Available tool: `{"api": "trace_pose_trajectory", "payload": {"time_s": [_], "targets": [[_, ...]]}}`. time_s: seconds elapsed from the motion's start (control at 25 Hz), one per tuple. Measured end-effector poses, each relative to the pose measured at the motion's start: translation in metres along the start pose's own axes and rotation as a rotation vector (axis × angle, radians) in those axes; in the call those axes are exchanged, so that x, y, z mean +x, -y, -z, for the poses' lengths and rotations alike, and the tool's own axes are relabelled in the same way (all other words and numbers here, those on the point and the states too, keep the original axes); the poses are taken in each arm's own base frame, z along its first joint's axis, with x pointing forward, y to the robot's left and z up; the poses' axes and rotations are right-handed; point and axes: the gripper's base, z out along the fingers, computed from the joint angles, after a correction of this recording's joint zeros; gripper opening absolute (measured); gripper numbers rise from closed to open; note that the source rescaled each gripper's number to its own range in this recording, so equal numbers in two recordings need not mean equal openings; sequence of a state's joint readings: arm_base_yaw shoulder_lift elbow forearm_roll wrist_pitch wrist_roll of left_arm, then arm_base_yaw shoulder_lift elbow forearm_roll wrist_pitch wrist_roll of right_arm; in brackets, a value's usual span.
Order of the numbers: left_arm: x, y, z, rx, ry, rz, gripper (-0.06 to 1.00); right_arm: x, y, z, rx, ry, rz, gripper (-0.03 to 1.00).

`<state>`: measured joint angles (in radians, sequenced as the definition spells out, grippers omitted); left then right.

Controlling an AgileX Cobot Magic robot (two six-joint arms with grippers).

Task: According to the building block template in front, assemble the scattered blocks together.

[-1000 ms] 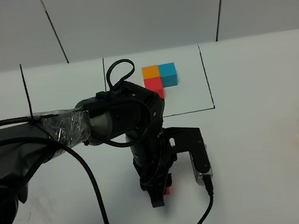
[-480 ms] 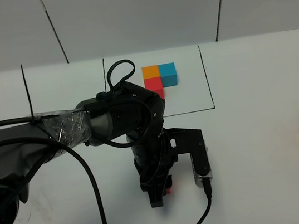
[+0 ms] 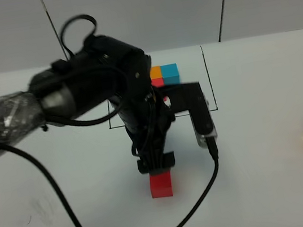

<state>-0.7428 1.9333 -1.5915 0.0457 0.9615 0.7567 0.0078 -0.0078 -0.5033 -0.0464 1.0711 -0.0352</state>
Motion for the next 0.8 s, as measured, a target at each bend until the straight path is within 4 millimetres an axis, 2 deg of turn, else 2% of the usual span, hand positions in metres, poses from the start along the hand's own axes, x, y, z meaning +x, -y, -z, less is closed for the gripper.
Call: {"api": "trace_pose_trajectory", "payload": {"time_s": [0.16, 0.36, 0.44, 0.56, 0.72, 0.8], "targets": [[0.018, -0.007, 0.081, -0.237, 0.016, 0.067, 0.99, 0.000, 0.000, 0.000, 0.000, 0.000, 0.000, 0.72], [0.068, 0.004, 0.173, -0.503, -0.052, 0.248, 0.96, 0.000, 0.000, 0.000, 0.000, 0.000, 0.000, 0.72], [0.092, 0.016, 0.211, -0.602, -0.047, 0.344, 0.95, 0.000, 0.000, 0.000, 0.000, 0.000, 0.000, 0.72], [0.122, 0.035, 0.257, -0.719, 0.051, 0.461, 0.91, 0.000, 0.000, 0.000, 0.000, 0.000, 0.000, 0.72], [0.165, 0.071, 0.309, -0.828, 0.203, 0.565, 0.84, 0.000, 0.000, 0.000, 0.000, 0.000, 0.000, 0.72], [0.184, 0.090, 0.329, -0.869, 0.273, 0.592, 0.80, 0.000, 0.000, 0.000, 0.000, 0.000, 0.000, 0.72]]}}
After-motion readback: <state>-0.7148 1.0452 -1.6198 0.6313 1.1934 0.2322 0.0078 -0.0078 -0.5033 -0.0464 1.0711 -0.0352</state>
